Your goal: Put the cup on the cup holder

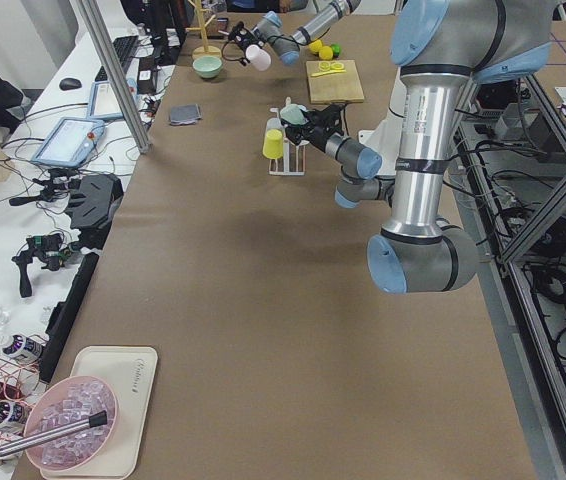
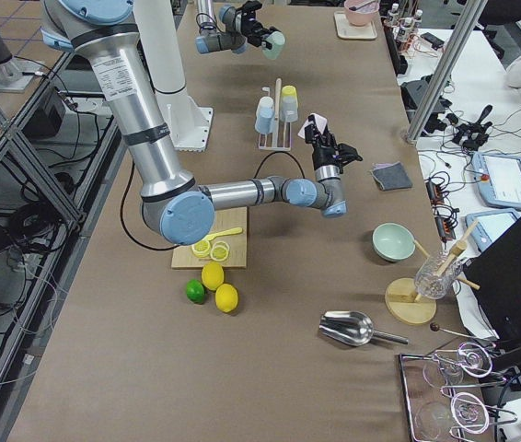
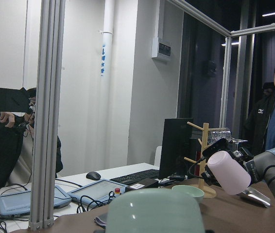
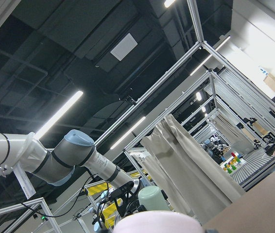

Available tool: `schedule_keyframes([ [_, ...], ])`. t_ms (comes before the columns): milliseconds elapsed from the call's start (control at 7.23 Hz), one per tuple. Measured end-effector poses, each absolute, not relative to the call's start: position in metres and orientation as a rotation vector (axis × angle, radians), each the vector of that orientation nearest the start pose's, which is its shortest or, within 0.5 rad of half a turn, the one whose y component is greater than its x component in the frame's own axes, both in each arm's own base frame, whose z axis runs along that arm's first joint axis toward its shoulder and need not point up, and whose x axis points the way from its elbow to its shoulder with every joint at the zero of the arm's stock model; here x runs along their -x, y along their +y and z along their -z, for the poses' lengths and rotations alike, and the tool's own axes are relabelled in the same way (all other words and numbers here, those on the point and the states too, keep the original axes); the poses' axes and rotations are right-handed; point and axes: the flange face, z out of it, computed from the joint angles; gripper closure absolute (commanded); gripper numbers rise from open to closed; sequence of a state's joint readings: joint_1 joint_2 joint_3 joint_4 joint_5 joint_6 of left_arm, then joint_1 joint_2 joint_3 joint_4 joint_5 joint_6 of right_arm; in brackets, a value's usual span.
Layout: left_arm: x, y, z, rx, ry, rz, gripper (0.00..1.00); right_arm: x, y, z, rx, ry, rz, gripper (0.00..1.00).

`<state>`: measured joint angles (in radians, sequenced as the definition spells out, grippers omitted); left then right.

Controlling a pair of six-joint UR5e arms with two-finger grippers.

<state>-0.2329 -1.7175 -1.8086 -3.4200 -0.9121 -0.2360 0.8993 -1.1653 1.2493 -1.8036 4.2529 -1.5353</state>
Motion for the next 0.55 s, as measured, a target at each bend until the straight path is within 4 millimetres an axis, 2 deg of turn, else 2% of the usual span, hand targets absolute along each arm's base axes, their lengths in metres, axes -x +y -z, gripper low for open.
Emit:
schedule_keyframes([
  [277,-0.373,-0.298,-0.306,-1.705,1.179,0.086,1.00,0.365,-0.578,-0.425,1.518,2.994,-0.648,0.73],
  [553,-0.371,-0.314,-0.306,-1.728,1.116,0.115,1.00,0.394,-0.564,-0.410,1.606,2.878,-0.685,0.73],
])
